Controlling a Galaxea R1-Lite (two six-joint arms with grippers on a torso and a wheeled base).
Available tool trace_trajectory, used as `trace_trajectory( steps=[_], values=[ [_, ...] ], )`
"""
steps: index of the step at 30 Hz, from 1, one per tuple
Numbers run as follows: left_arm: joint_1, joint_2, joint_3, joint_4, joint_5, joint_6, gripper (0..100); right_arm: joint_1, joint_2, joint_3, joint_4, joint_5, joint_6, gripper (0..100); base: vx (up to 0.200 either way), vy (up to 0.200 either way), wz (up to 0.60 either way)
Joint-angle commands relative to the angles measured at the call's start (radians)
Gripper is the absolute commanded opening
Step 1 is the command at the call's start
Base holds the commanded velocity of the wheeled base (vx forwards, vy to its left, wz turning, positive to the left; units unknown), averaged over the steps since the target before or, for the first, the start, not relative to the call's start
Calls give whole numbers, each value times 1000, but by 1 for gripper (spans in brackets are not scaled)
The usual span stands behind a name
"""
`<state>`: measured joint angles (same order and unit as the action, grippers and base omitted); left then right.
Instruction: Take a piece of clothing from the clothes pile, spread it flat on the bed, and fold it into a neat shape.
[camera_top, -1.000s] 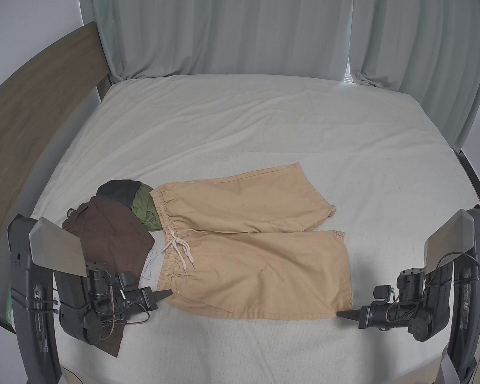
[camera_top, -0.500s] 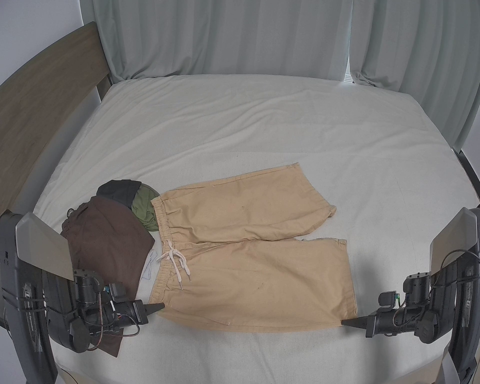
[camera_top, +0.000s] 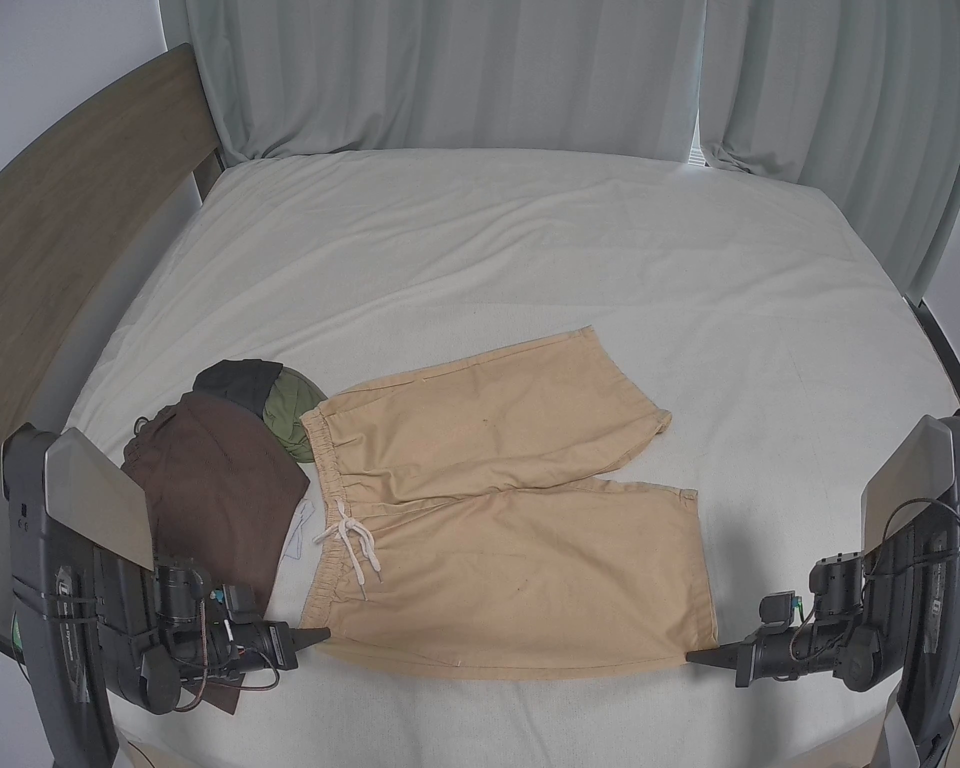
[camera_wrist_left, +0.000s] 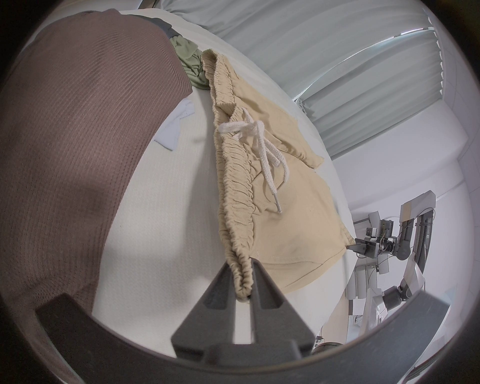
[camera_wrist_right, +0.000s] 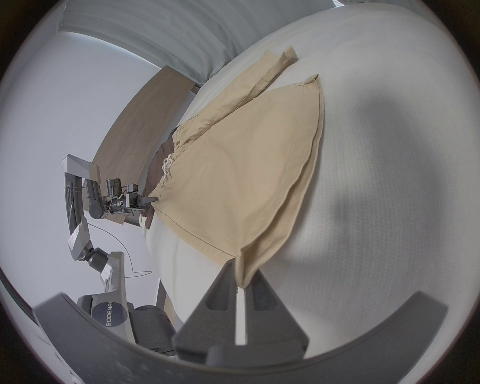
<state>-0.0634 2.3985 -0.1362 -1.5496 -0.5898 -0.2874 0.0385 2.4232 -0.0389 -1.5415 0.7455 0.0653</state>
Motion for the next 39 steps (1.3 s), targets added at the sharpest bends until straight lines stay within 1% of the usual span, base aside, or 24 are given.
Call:
trace_trajectory(
  steps=[1, 6, 7, 11, 12, 15, 27, 28, 39],
  values=[
    [1, 21, 3, 0, 1, 4, 0, -5, 10, 5, 0, 3, -13, 0, 0, 0, 0],
    [1, 45, 0, 0, 1, 28, 0, -5, 16, 4, 0, 3, -29, 0, 0, 0, 0],
    [1, 47, 0, 0, 1, 28, 100, -5, 16, 4, 0, 5, -29, 0, 0, 0, 0],
    [1, 47, 0, 0, -1, 28, 100, -3, 16, -6, 0, 3, -25, 0, 0, 0, 0],
    [1, 47, -8, 0, -1, 25, 100, -2, 16, -13, 0, 3, -21, 100, 0, 0, 0],
    [1, 51, -34, 0, -1, 21, 100, -3, 16, -12, 0, 5, -22, 100, 0, 0, 0],
    [-1, 76, -59, 0, 1, 21, 100, -14, 16, -19, 0, 5, -25, 100, 0, 0, 0],
    [-1, 76, -59, 0, 1, 19, 0, -14, 16, -18, 0, 5, -25, 100, 0, 0, 0],
    [2, 73, -59, 0, 1, 25, 0, -23, 17, -52, 0, 6, -27, 100, 0, 0, 0]
  ],
)
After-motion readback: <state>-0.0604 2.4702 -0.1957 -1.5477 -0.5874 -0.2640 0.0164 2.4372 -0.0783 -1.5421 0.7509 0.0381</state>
